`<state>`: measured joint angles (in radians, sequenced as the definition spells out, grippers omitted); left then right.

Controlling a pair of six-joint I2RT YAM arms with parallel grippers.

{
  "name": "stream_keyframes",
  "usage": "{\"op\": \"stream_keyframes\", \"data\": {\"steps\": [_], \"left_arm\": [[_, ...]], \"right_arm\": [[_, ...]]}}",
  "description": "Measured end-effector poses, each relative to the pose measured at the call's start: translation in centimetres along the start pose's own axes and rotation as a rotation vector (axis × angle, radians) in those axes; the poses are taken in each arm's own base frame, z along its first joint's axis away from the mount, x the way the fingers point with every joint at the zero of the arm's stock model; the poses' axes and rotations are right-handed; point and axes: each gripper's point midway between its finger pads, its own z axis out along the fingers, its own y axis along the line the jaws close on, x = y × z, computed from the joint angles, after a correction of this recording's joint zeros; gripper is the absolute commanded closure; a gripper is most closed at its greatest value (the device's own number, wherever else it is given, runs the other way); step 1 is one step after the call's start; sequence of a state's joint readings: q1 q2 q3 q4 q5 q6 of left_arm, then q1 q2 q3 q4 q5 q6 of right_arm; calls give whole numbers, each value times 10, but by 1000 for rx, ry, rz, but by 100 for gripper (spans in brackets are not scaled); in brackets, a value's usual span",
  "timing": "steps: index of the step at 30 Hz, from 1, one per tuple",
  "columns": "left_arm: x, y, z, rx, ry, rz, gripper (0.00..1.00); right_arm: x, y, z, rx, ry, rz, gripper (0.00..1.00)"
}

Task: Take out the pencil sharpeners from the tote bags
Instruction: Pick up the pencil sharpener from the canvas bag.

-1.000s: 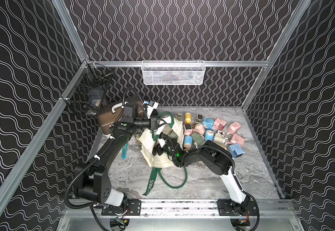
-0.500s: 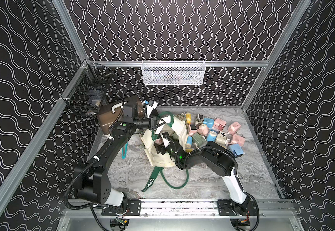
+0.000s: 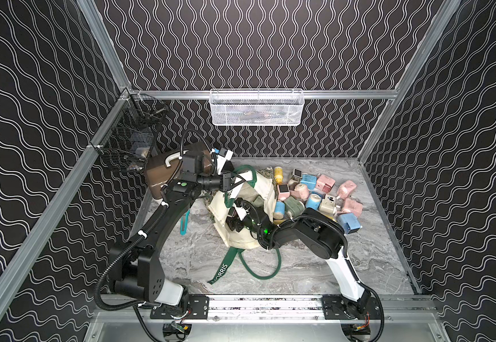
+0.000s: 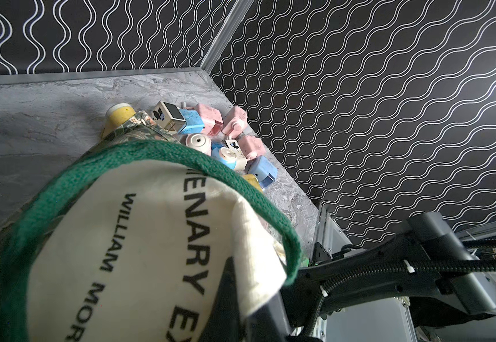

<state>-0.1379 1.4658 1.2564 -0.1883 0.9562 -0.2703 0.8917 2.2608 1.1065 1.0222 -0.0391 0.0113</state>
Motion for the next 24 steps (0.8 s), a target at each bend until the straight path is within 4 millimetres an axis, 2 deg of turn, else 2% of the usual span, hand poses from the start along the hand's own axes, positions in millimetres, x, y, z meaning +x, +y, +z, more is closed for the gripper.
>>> {"op": "stream_keyframes", "data": {"steps": [6, 9, 13, 20, 24], "left_arm": [[-1, 2, -1, -18, 2, -9, 100], [0, 6, -1, -40, 6, -20, 100], [0, 13, 0, -70, 8, -33, 100], [0, 26, -4, -126, 1, -51, 100], [-1, 29, -5, -144, -5, -51, 100]], "right_arm": [[-2, 13, -11, -73, 25, -2, 47], [-10, 21, -17, -111, 21, 1, 53], [-24, 29, -25, -141, 19, 7, 54], [-31, 33, -46, -143, 58, 35, 57], [-50, 34, -55, -140, 53, 69, 58]]}}
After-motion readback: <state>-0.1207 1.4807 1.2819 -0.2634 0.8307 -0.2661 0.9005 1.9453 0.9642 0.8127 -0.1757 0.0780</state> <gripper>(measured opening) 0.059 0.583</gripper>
